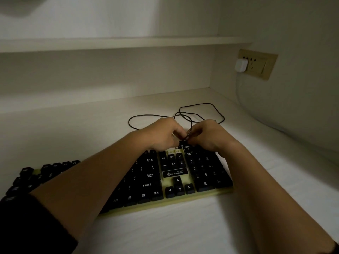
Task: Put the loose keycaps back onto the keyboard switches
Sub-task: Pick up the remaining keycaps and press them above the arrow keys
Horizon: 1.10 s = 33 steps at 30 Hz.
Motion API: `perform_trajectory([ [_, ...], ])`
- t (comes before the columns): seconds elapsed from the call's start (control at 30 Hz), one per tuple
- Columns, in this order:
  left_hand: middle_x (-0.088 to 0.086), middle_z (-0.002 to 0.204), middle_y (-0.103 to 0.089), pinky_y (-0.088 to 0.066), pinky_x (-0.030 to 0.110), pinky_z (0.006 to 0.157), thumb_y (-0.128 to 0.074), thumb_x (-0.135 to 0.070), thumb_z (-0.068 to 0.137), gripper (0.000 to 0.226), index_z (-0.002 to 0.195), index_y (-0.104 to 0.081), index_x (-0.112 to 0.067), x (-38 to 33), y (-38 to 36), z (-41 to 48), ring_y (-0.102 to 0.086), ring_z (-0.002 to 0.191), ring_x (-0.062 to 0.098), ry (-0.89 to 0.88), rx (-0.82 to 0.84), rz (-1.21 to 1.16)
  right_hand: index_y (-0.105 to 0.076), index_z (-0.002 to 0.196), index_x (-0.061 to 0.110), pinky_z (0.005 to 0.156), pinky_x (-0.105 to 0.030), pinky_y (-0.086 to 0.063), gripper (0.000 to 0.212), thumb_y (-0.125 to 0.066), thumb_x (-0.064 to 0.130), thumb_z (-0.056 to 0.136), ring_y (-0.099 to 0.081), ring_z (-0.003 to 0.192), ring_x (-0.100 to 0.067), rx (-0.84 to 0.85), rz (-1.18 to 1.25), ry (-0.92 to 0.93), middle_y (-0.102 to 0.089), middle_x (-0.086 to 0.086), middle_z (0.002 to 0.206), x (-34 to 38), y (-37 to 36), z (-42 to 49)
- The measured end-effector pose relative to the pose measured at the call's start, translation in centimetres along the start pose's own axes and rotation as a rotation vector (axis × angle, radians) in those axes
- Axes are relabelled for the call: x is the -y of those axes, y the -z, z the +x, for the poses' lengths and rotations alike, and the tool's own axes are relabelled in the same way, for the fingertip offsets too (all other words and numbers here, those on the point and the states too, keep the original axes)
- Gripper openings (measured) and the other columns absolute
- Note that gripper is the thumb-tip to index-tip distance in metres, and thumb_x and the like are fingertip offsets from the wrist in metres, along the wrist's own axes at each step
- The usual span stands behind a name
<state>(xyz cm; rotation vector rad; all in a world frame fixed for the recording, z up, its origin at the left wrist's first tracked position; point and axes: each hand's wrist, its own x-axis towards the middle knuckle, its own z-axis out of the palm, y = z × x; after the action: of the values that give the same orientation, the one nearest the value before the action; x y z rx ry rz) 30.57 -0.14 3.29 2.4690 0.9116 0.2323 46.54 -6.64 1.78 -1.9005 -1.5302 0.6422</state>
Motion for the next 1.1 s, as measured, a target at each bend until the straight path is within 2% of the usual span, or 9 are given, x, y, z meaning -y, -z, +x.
perform_trajectory([
  [0.13, -0.019, 0.096, -0.067, -0.055, 0.027, 0.087, -0.067, 0.000, 0.082, 0.038, 0.109, -0.072, -0.027, 0.3, -0.1, 0.0, -0.067, 0.085, 0.001, -0.018, -0.006, -0.041, -0.080, 0.091, 0.016, 0.061, -0.015, -0.043, 0.011, -0.075, 0.010, 0.083, -0.063, 0.075, -0.007, -0.043, -0.026, 0.009, -0.070, 0.005, 0.080, -0.3, -0.1, 0.2],
  [0.27, -0.014, 0.096, -0.071, -0.059, 0.045, 0.079, -0.063, 0.002, 0.083, 0.037, 0.098, -0.075, -0.030, 0.5, 0.0, 0.1, -0.072, 0.083, 0.018, -0.008, 0.013, -0.068, -0.080, 0.086, 0.019, 0.064, -0.019, -0.043, 0.015, -0.071, 0.008, 0.083, -0.066, 0.084, -0.013, -0.089, -0.071, -0.009, -0.072, 0.002, 0.084, -0.6, 0.1, 0.5],
  [0.43, -0.015, 0.093, -0.070, -0.055, 0.027, 0.087, -0.063, -0.001, 0.087, 0.030, 0.103, -0.075, -0.024, 0.5, 0.0, 0.2, -0.067, 0.088, 0.001, -0.048, 0.028, -0.059, -0.077, 0.101, 0.012, 0.083, -0.029, -0.052, 0.026, -0.060, 0.000, 0.087, -0.067, 0.100, -0.020, -0.100, -0.056, -0.050, -0.074, -0.007, 0.106, -0.7, 0.0, 0.7],
  [0.57, -0.006, 0.106, -0.073, -0.054, 0.027, 0.092, -0.064, -0.002, 0.088, 0.028, 0.107, -0.073, -0.020, 1.0, 0.0, 0.3, -0.067, 0.096, 0.004, -0.047, 0.046, -0.074, -0.067, 0.120, 0.011, 0.097, -0.042, -0.055, 0.042, -0.053, -0.006, 0.085, -0.063, 0.113, -0.027, -0.125, -0.016, -0.097, -0.068, -0.012, 0.123, -0.8, 0.0, 0.9],
  [0.7, 0.002, 0.108, -0.073, -0.054, 0.024, 0.091, -0.064, 0.000, 0.088, 0.028, 0.112, -0.070, -0.012, 1.0, -0.2, 0.2, -0.068, 0.097, 0.007, -0.033, 0.038, -0.075, -0.064, 0.120, 0.013, 0.092, -0.045, -0.057, 0.040, -0.049, -0.003, 0.086, -0.065, 0.107, -0.028, -0.210, 0.041, -0.098, -0.066, -0.012, 0.120, -0.6, -0.1, 0.8],
  [0.87, 0.000, 0.107, -0.071, -0.056, 0.027, 0.083, -0.056, -0.008, 0.093, 0.031, 0.114, -0.069, -0.027, 1.6, 0.1, 0.0, -0.067, 0.093, 0.007, -0.004, 0.001, -0.002, -0.066, 0.117, 0.012, 0.079, -0.030, -0.047, 0.038, -0.044, -0.003, 0.090, -0.060, 0.104, -0.022, -0.348, 0.027, -0.037, -0.064, -0.004, 0.110, 0.0, 0.1, 0.4],
  [0.93, -0.007, 0.099, -0.068, -0.054, 0.016, 0.068, -0.052, -0.008, 0.095, 0.034, 0.116, -0.069, -0.030, 1.8, 0.5, -0.3, -0.065, 0.079, -0.006, 0.012, 0.001, 0.010, -0.066, 0.105, 0.016, 0.073, -0.029, -0.045, 0.037, -0.042, -0.006, 0.088, -0.061, 0.096, -0.022, -0.394, 0.071, 0.016, -0.062, 0.003, 0.097, 0.5, 0.1, 0.2],
  [1.0, -0.013, 0.085, -0.062, -0.042, 0.007, 0.049, -0.049, -0.006, 0.097, 0.035, 0.117, -0.068, -0.026, 1.8, 0.8, -0.8, -0.059, 0.057, -0.013, 0.043, -0.016, -0.011, -0.065, 0.088, 0.023, 0.070, -0.031, -0.048, 0.037, -0.044, -0.008, 0.088, -0.062, 0.084, -0.019, -0.401, 0.165, 0.112, -0.060, 0.009, 0.087, 1.0, 0.0, 0.0],
  [1.1, -0.012, 0.094, -0.066, -0.046, 0.009, 0.063, -0.049, -0.002, 0.095, 0.034, 0.113, -0.069, -0.023, 2.0, 1.3, -1.5, -0.067, 0.071, -0.002, 0.042, -0.092, -0.082, -0.066, 0.081, 0.028, 0.060, -0.029, -0.050, 0.033, -0.054, -0.002, 0.091, -0.059, 0.064, -0.013, -0.261, 0.259, 0.227, -0.065, 0.008, 0.084, 2.1, -0.4, -0.8],
])
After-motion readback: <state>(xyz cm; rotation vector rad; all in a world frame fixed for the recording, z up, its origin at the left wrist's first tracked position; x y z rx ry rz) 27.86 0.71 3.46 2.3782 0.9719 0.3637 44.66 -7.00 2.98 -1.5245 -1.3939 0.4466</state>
